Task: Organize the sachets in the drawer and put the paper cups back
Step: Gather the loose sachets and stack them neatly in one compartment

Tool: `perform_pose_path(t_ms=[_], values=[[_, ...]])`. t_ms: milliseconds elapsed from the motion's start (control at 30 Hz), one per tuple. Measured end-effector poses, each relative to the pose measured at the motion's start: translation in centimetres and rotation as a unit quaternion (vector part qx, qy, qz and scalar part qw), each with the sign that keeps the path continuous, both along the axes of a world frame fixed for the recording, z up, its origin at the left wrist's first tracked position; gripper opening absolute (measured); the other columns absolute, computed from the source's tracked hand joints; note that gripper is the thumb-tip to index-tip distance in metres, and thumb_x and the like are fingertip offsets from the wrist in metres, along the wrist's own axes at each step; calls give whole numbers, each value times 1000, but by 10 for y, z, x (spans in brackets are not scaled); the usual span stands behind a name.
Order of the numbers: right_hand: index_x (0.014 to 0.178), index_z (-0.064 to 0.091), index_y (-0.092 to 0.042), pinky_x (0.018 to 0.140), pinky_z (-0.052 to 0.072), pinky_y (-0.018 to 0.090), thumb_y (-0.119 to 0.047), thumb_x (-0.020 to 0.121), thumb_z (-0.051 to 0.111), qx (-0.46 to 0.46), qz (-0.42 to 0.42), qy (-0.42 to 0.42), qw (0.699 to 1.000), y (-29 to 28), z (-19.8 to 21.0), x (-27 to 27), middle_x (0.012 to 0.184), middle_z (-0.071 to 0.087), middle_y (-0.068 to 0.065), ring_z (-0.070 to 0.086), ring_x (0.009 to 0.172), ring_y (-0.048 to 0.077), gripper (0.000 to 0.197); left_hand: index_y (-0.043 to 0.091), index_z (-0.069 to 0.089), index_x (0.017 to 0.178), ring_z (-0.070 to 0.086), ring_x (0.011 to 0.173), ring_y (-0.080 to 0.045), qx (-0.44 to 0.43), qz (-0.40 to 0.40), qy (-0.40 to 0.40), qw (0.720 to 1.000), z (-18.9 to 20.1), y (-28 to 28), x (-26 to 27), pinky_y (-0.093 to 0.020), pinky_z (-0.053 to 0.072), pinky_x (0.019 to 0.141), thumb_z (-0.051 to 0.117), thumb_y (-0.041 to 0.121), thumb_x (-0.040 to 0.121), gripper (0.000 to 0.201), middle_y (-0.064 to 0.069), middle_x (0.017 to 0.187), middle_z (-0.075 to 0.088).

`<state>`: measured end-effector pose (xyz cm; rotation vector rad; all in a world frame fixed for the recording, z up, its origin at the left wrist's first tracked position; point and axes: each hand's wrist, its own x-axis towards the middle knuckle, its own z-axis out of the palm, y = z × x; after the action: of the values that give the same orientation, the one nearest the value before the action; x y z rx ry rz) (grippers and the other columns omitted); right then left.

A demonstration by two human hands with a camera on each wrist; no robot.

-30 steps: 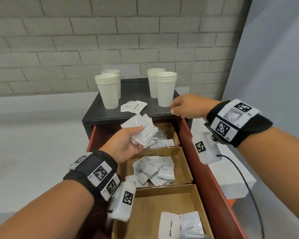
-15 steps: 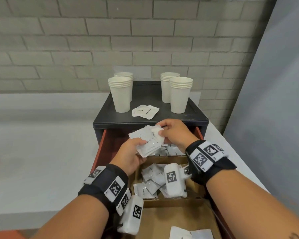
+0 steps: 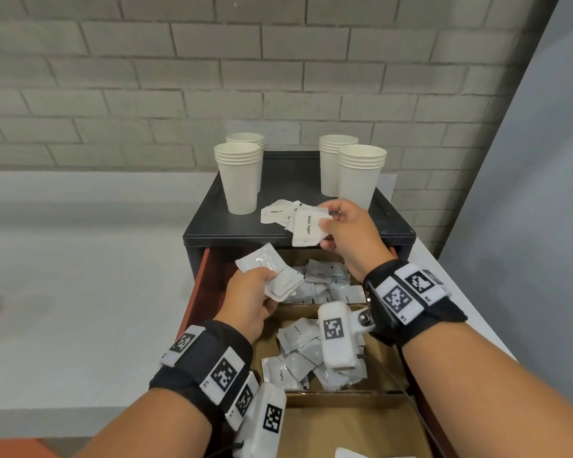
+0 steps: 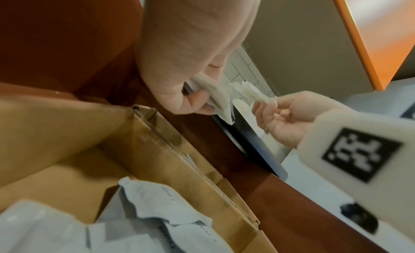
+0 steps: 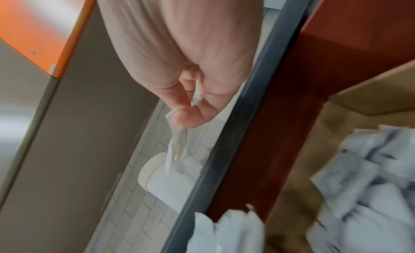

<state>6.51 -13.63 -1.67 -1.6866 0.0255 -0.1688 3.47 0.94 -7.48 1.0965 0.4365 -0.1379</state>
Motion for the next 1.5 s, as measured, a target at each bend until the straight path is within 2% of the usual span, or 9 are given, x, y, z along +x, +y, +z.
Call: perform_pose_path(t_ms=[167,300,567,700,800,933,1133,1333,1500], values=[[80,53,-18,75,56,25,-3,92,51,-6,-65,2,998,12,22,31,99,58,4,60,81,12,19,18,44,127,65,94,-24,2,-1,9,1000,3,0,-2,-23,44,56,51,5,92,38,-14,121,61],[114,54,-14,99,46,35,-3,90,50,-119,-74,35,990,15,17,41,121,56,8,56,110,23,27,20,44,119,65,99,-26,-2,-4,13,1000,5,1,-3,-23,46,59,51,5,92,32,-13,121,61],[113,58,-19,76,44,16,-10,91,51,-243,-13,-43,969,9,-10,-21,107,59,0,56,90,9,24,17,43,116,64,81,-20,-13,-50,9,999,9,-3,-6,-21,44,56,50,3,93,28,-11,100,64],[124,52,-23,76,44,22,-24,84,65,-333,107,5,937,13,-30,-34,104,58,0,55,90,11,42,13,49,115,63,77,-21,-33,-84,9,996,12,-6,-9,-23,47,59,50,7,93,23,-12,97,64],[124,53,-19,83,47,25,-20,82,68,-305,99,24,947,15,-35,-28,108,59,0,57,98,14,45,13,47,125,64,90,-25,-82,-96,18,992,14,-4,-12,-30,52,69,51,15,93,33,-14,113,64],[113,59,-16,78,49,27,-16,84,65,-261,81,37,961,14,-40,-24,94,58,-4,58,94,15,29,13,47,124,63,97,-26,-77,-117,15,990,18,-3,-16,-26,55,50,50,11,93,32,-16,120,62],[101,59,-18,89,53,36,-20,90,56,-190,70,65,977,17,-43,-23,94,58,-5,60,97,17,11,19,46,116,63,90,-23,32,-140,-27,989,13,-8,-18,-32,51,81,50,-12,87,42,-7,100,61],[84,55,-16,65,41,18,-15,91,54,-217,31,24,975,19,-50,-22,79,52,-7,51,80,11,7,21,48,116,63,87,-18,88,-148,-49,984,10,-9,-19,-26,53,67,54,-8,88,42,-3,100,63],[73,54,-22,79,55,38,-4,89,48,-164,-50,35,985,4,-46,-13,82,59,-3,63,87,21,25,22,53,99,63,78,-13,117,-123,-44,985,11,-7,-17,-22,54,60,52,-7,90,30,1,91,63]])
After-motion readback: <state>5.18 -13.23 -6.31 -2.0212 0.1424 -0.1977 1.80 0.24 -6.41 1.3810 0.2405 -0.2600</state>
